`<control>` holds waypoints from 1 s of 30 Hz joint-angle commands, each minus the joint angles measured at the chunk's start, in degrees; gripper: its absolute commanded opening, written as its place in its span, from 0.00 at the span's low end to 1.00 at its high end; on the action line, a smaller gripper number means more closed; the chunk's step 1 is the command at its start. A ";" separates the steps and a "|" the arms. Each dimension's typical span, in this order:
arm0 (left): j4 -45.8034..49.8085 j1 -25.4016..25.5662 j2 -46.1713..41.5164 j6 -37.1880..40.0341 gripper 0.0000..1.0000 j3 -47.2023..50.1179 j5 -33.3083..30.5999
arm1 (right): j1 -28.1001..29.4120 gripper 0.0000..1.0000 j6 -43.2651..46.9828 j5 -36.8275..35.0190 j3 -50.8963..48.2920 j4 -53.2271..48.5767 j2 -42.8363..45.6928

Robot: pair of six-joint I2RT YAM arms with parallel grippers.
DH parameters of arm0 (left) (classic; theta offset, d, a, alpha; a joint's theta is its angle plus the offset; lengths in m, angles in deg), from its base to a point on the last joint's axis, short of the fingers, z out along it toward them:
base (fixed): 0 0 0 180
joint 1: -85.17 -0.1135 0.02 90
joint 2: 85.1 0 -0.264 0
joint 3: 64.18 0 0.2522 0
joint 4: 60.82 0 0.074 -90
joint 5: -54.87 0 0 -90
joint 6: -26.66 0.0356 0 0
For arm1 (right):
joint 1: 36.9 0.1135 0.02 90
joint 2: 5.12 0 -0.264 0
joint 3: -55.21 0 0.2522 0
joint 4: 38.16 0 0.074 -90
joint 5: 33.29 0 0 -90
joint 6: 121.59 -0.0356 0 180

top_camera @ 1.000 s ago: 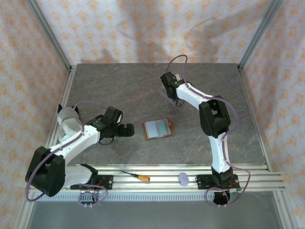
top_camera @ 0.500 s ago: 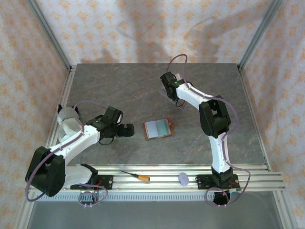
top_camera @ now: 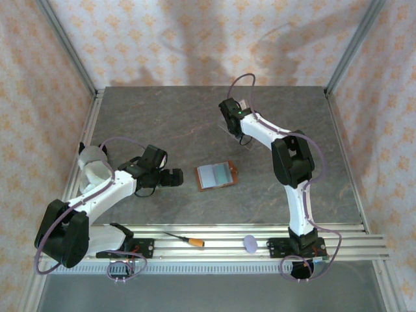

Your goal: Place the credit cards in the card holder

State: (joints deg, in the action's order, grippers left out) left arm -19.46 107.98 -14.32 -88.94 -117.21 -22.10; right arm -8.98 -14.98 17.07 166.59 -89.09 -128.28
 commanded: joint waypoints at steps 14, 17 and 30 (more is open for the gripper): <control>-0.17 -0.48 1.10 0.04 0.99 -0.20 -0.38 | -0.32 0.18 -1.82 0.17 -0.86 0.63 3.93; -0.17 -0.48 1.17 -0.06 0.99 -0.11 -0.29 | -0.32 0.11 -2.01 0.64 -0.76 0.06 4.16; 0.26 -0.51 1.16 -0.37 0.99 -0.24 0.06 | -0.32 0.00 -4.77 5.24 -0.24 -3.07 4.67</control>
State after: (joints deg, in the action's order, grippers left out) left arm -19.46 107.98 -13.68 -88.94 -117.21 -22.08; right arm -9.00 -17.56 21.29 166.42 -89.54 -126.22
